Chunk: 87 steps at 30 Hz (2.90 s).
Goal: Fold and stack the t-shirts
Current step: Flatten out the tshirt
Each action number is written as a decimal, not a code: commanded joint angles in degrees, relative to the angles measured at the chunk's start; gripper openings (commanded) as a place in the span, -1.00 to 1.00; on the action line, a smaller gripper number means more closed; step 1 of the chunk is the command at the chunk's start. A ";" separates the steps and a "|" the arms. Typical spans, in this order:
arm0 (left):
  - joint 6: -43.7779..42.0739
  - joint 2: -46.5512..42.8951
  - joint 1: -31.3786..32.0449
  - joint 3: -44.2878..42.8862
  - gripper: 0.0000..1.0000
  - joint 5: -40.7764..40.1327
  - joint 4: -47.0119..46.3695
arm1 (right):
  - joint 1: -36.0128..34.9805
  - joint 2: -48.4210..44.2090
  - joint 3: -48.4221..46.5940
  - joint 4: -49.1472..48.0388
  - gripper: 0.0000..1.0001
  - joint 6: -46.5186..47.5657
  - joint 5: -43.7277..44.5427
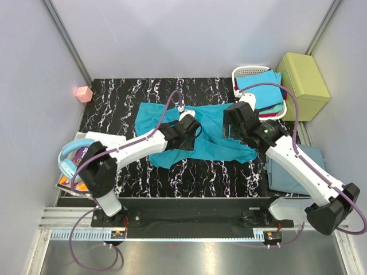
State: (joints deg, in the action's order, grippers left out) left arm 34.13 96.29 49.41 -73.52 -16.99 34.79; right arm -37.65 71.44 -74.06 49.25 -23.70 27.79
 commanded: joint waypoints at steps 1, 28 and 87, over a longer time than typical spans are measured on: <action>1.46 2.32 -0.10 0.21 -0.09 1.96 -4.81 | 0.03 -3.32 1.46 0.14 0.55 0.59 1.12; 6.30 4.35 -0.10 10.23 -0.75 3.55 -8.33 | 0.12 -6.22 4.80 0.23 0.54 0.94 1.65; 18.00 -27.30 14.61 2.77 0.80 -21.15 25.46 | 0.21 10.46 -5.11 -7.77 -0.24 0.06 -1.51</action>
State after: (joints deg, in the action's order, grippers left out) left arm 58.52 65.45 70.54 -68.60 -29.08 68.20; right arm -37.65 76.93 -73.23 46.15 -24.29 25.87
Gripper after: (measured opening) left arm 0.904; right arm 0.467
